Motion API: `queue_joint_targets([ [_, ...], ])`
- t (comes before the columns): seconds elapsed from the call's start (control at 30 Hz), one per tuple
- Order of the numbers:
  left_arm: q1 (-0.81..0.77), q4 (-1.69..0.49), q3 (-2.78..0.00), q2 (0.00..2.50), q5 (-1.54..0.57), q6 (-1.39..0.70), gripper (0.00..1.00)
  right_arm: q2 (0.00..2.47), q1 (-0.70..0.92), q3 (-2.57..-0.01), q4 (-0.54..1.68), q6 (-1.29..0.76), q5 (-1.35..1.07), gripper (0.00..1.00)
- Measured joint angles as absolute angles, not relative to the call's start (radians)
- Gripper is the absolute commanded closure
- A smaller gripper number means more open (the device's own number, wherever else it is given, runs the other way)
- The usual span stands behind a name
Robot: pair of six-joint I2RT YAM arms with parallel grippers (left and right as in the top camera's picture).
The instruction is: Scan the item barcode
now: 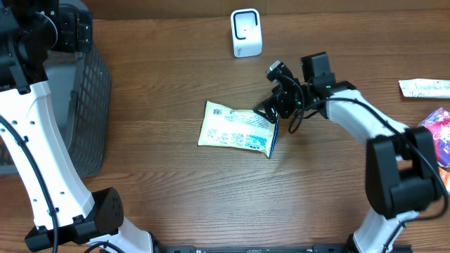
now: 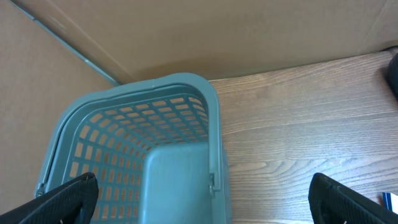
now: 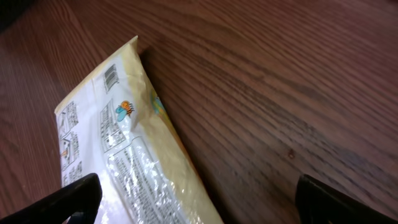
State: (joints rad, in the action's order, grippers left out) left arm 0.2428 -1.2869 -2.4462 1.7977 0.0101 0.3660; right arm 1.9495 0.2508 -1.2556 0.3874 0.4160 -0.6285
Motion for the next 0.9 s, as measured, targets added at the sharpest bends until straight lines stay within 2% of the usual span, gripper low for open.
queue_joint_targets([
  [0.3,0.243,-1.287,-2.446,1.798,0.01,0.366,0.0,2.115,0.251,-1.318,0.428,0.408,-0.757,0.0],
  [0.9,0.243,-1.287,-2.446,1.798,0.01,0.366,0.0,2.121,0.375,-1.33,0.654,0.352,-0.913,0.0],
])
